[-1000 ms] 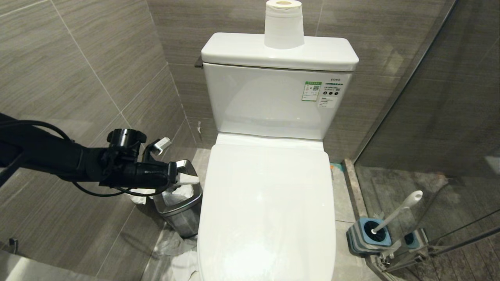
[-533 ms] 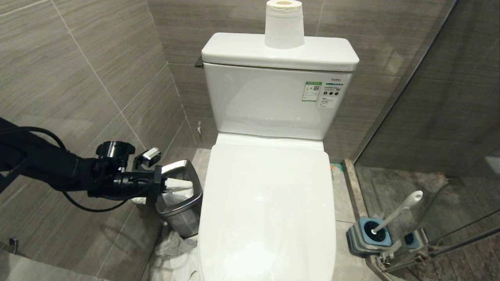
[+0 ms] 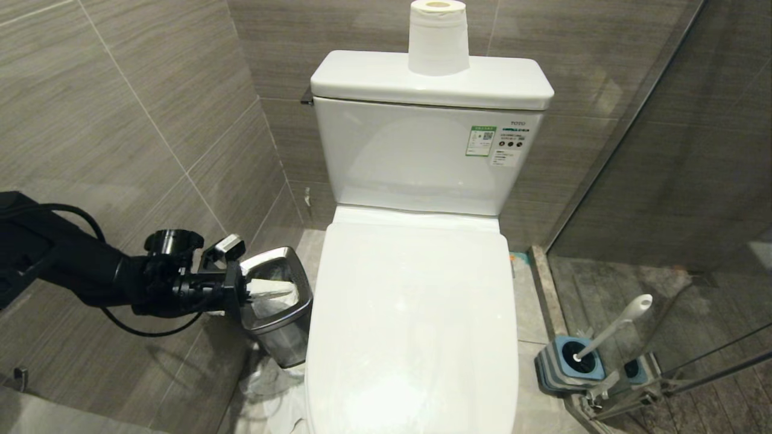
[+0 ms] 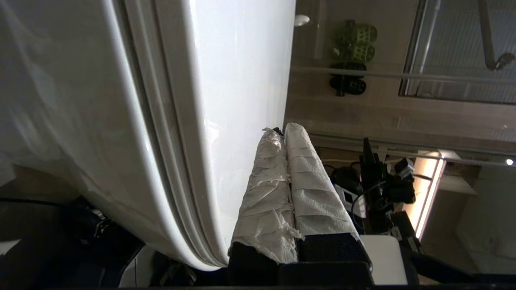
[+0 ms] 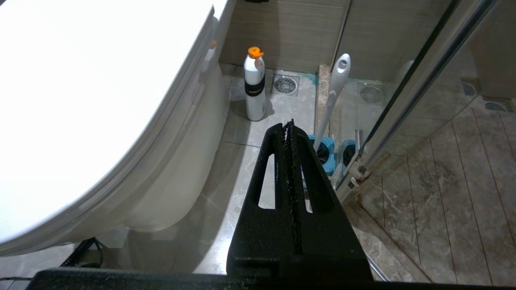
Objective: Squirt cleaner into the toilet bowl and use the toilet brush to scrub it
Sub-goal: Use the left hand to lift the toilet lid slightly
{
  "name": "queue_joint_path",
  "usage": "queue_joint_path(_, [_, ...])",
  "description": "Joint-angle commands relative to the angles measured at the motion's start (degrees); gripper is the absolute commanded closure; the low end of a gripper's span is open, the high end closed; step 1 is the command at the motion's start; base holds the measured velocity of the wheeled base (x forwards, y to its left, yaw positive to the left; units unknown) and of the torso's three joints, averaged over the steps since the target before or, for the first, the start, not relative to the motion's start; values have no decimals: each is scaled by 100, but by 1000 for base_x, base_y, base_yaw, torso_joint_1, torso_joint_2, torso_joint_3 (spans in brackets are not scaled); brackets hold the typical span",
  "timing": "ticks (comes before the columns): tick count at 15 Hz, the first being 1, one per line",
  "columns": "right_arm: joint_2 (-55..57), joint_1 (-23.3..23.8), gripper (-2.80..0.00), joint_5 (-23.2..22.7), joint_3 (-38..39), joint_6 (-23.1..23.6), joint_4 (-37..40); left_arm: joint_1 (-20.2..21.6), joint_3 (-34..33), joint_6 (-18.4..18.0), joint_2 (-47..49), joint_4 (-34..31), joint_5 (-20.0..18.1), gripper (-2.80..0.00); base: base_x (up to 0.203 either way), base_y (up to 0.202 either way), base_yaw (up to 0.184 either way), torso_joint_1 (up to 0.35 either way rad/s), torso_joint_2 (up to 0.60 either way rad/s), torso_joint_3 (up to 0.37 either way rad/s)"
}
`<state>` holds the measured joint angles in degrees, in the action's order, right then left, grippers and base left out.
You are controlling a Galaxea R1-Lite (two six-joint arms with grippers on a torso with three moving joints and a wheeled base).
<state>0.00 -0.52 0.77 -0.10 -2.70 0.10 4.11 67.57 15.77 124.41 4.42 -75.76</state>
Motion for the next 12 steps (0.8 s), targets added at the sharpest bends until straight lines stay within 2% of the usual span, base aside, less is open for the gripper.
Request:
queue_joint_path(1, [9,0,0,10,1,-2,-1,21,-167,-20,54,139,-44,0,0,0,0,0,0,0])
queue_joint_path(2, [9,0,0,7,1,-2,-1,53,-209,-21,106,227,-44,0,0,0,0,0,0,0])
queue_joint_path(3, [9,-9,0,5,1,-2,-1,55,-218,-21,158,259,-46,-280,0,0,0,0,0,0])
queue_joint_path(6, [9,-9,0,11,1,-2,-1,87,-227,-21,203,325,-62,-280,0,0,0,0,0,0])
queue_joint_path(9, [9,-2,0,3,1,-2,-1,189,-297,-101,320,349,-352,-280,0,0,0,0,0,0])
queue_joint_path(10, [9,0,0,6,1,-2,-1,195,-397,-319,367,349,-366,-280,0,0,0,0,0,0])
queue_joint_path(12, [9,0,0,2,1,-2,-1,240,-743,-998,470,344,-367,-280,0,0,0,0,0,0])
